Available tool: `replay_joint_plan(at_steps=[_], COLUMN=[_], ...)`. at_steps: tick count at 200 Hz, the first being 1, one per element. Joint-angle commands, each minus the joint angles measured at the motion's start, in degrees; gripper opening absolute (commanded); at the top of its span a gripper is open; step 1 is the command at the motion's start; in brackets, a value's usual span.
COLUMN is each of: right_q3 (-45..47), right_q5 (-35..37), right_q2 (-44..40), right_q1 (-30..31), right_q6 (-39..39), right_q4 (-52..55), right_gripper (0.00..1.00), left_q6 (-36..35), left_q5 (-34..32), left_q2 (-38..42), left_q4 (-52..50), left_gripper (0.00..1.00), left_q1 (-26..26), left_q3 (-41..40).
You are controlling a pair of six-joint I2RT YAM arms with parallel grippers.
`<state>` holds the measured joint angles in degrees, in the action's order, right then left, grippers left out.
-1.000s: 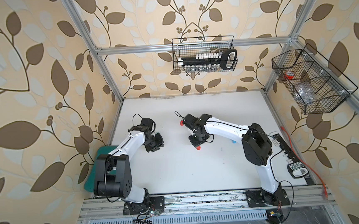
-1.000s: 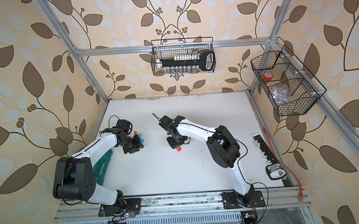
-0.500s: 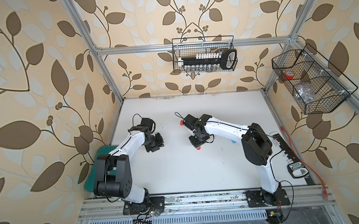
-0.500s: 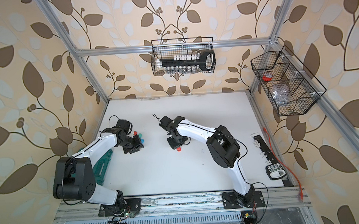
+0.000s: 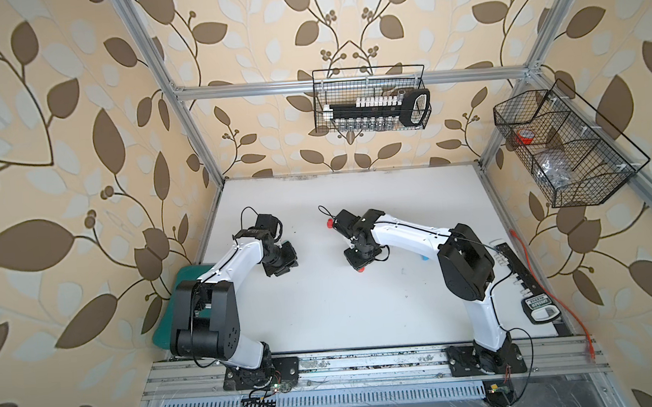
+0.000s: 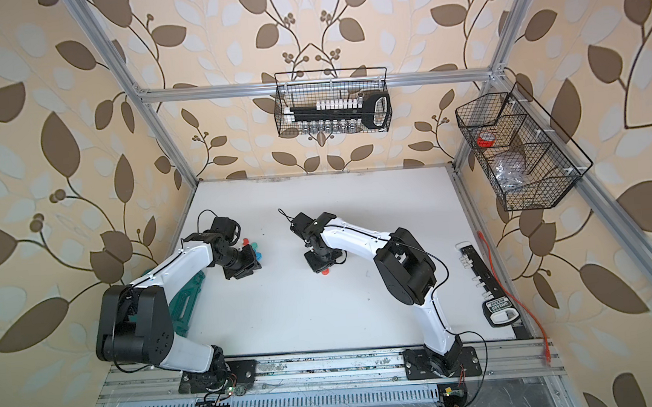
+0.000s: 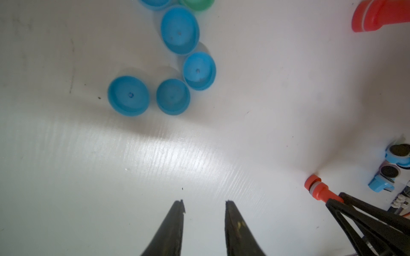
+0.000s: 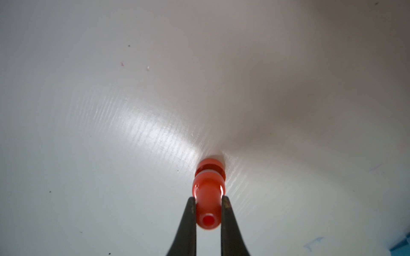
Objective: Close the stamp cap
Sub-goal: Close the cover of the stamp.
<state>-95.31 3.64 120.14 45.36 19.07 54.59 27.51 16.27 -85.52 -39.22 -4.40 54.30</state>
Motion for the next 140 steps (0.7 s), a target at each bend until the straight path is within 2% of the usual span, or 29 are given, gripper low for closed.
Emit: replay_joint_plan(at_steps=[1,140], right_q3=[1.3,-1.8], right_q5=[-0.3,0.38], right_q2=[1.24,1.93], right_q1=[0.11,0.0], right_q6=[0.53,0.0], right_q4=[-0.35,0.26], right_gripper=[0.01,0.01], left_q6=[0.01,-0.03], left_q5=[-0.28,-0.38], left_q2=[0.98,1.17], left_q4=[-0.79,-0.68], left_gripper=[0.34,0.34], left_q1=[0.68,0.65], left_q3=[0.12,-0.17])
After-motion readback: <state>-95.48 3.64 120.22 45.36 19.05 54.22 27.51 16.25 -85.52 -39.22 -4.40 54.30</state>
